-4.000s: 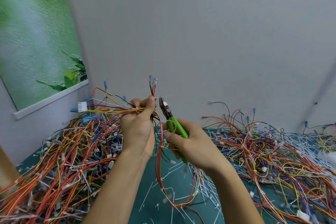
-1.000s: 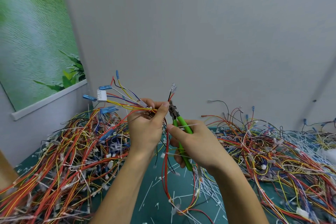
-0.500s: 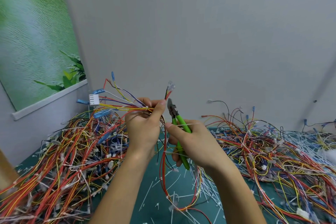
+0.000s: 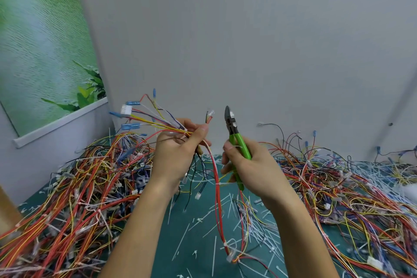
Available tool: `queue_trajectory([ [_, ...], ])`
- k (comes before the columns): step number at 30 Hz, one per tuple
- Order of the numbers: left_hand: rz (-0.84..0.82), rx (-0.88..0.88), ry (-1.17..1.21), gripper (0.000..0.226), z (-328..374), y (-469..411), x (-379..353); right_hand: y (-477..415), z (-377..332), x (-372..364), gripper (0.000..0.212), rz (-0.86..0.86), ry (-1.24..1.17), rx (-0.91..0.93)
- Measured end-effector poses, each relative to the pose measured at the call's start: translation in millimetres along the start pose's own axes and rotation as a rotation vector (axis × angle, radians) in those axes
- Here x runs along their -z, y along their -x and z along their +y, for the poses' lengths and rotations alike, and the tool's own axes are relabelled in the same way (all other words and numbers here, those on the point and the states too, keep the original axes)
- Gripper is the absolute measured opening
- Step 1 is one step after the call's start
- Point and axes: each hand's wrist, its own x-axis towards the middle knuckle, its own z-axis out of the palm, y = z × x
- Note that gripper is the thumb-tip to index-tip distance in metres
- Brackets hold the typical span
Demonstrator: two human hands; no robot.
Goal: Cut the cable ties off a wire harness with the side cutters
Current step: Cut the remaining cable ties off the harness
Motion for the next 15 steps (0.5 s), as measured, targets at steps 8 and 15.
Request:
queue_trajectory([
  [8, -0.334, 0.107, 0.118, 0.037, 0, 4, -1, -3, 2, 2, 0.026, 0.173, -0.126, 0.047],
  [15, -0.49, 0.153, 0.182, 0.05, -7, 9, -9, -8, 7, -3, 0.014, 0.226, -0.173, 0.093],
])
